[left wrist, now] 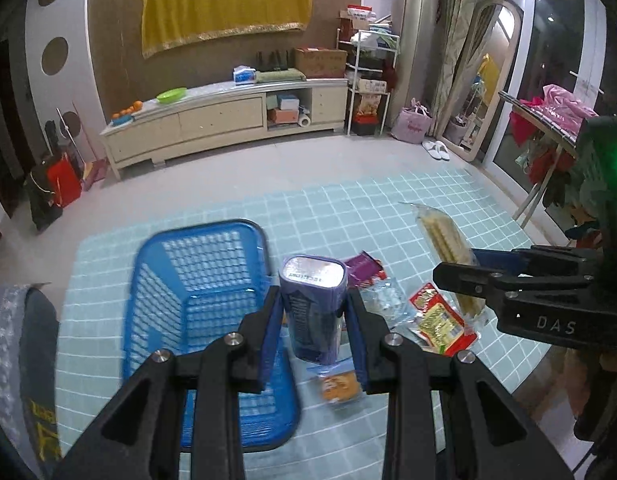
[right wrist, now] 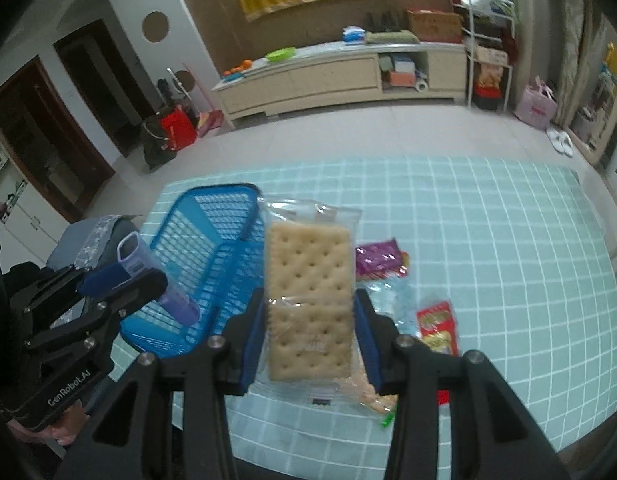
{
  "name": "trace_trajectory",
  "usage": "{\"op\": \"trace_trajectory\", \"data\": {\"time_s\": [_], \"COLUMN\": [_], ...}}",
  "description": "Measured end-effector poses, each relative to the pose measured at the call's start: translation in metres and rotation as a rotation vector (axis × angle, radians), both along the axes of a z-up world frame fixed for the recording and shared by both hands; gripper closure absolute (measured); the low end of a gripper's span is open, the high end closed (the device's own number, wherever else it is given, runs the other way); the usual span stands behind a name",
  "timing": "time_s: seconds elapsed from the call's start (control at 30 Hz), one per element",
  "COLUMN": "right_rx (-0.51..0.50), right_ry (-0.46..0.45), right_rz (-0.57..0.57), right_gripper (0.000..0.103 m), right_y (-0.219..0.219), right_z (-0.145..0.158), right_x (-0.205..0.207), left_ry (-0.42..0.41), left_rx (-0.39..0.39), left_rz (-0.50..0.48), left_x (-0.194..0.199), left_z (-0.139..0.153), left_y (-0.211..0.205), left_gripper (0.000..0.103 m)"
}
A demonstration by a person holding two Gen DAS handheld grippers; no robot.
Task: Organize snacks
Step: 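Carry the cracker pack over the basket and open the right tool while the left tool holds the tube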
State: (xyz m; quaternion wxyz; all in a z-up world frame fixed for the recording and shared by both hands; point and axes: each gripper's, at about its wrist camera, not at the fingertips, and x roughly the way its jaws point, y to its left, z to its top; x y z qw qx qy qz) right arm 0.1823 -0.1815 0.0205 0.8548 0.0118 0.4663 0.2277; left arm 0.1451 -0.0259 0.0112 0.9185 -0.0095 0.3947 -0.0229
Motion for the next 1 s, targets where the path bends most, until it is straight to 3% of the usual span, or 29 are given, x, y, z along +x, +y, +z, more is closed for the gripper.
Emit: {"op": "trace_trajectory", "data": {"time_s": [0.2,0.43,1.0], "right_rx": [0.012,0.005,-0.096], "right_ry": [-0.021,-0.019,0.051], "right_rz": [0.063,0.146,0.264], "right_gripper": [0.056,0.056,0.056], "right_y": [0.04,0.085,0.167], "right_z": [0.01,0.002,-0.048], "right_x": [-0.001,0.008,0.044], "left_ry": [0.007,0.031,0.106], "left_rx": [0.004,0.006,-0.01], "left_rz": [0.033,0.072,0.084], "left_x": [0.0,0.007,0.032], "left_z": [0.01,0.005,-0.041], "left_y": [0.044,0.088,0.143], "left_gripper": [0.074,0.074,0.074]}}
